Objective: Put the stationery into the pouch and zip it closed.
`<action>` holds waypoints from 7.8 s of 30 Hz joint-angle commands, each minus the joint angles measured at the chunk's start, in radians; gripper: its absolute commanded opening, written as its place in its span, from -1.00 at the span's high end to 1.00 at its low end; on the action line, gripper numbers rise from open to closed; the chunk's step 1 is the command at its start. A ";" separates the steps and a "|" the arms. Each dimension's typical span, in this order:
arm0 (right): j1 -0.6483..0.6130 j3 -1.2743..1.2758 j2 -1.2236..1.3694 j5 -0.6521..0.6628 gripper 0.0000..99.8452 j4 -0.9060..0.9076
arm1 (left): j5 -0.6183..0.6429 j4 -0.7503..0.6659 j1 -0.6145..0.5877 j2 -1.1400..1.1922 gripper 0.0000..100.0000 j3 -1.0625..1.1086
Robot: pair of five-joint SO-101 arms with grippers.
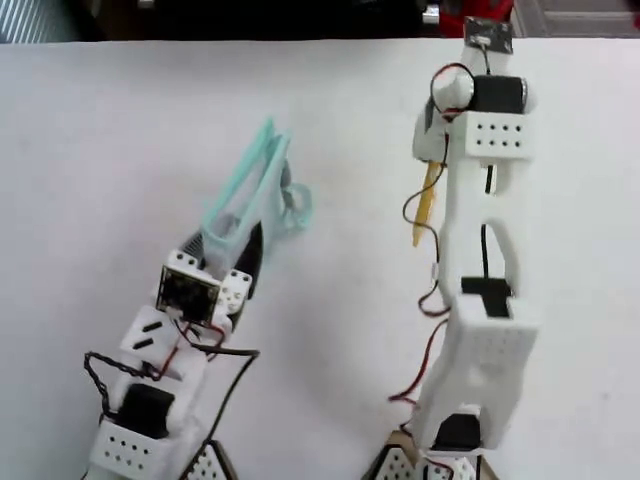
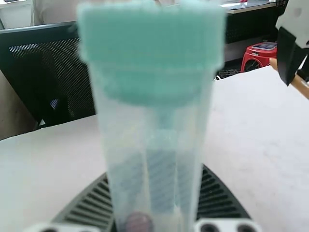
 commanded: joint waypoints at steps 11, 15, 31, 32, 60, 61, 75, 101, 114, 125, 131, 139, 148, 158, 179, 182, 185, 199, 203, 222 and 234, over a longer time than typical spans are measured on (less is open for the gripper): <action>-0.186 0.477 -0.662 0.141 0.96 -0.093 | -0.006 -0.003 0.012 -0.015 0.74 -0.006; -0.177 0.644 -0.812 0.163 0.96 -0.154 | -0.006 -0.003 0.012 -0.015 0.74 -0.006; -0.355 1.435 -1.675 0.339 0.96 -0.878 | 0.002 -0.005 0.015 -0.015 0.74 -0.006; -0.384 1.413 -1.678 0.339 0.96 -0.897 | 0.002 -0.005 0.016 -0.015 0.74 -0.006; -0.745 0.993 -1.047 0.331 0.96 -1.245 | 0.002 -0.006 0.012 -0.015 0.73 -0.012; -0.745 1.013 -1.047 0.331 0.96 -1.245 | 0.002 -0.006 0.012 -0.015 0.73 -0.012; -0.685 1.195 -1.059 0.330 0.96 -1.251 | 0.032 -0.051 -0.004 -0.015 0.61 -0.014; -0.555 1.438 -1.196 0.338 0.96 -1.319 | 0.186 -0.044 -0.142 -0.015 0.66 -0.083; -0.561 1.114 -0.869 0.333 0.96 -1.156 | 0.183 -0.008 -0.114 -0.015 0.64 -0.084; -0.611 0.664 -0.734 0.333 0.96 -0.668 | 0.181 -0.005 -0.114 -0.015 0.64 -0.077; -0.615 0.537 -0.647 0.330 0.94 -0.541 | 0.180 -0.012 -0.117 -0.015 0.64 -0.052; -0.615 0.482 -0.667 0.238 0.52 -0.501 | 0.178 -0.012 -0.116 -0.015 0.64 -0.044; -0.530 0.488 -0.748 0.238 0.52 -0.578 | 0.178 -0.011 -0.116 -0.015 0.64 -0.043; -0.285 0.546 -0.499 0.239 0.52 -0.602 | 0.178 -0.011 -0.145 -0.015 0.65 -0.031; -0.259 0.882 -0.245 0.437 0.55 -0.898 | 0.080 -0.012 -0.099 -0.015 0.95 -0.081; -0.214 0.896 -0.311 0.433 0.54 -0.895 | 0.081 -0.012 -0.096 -0.015 0.95 -0.129; -0.186 0.956 -0.452 0.440 0.52 -0.895 | 0.091 -0.002 -0.073 -0.015 0.95 -0.193; -0.090 1.573 -1.466 0.733 0.53 -0.894 | -0.110 0.440 0.334 0.102 0.95 -0.643; -0.090 1.743 -1.695 0.724 0.53 -0.865 | -0.071 0.448 0.321 0.148 0.95 -0.644; -0.383 2.107 -2.029 0.262 0.61 -1.041 | 0.052 0.427 0.282 0.148 0.95 -0.644; -0.386 2.114 -2.015 0.135 0.61 -1.087 | 0.051 0.436 0.380 0.148 0.95 -0.644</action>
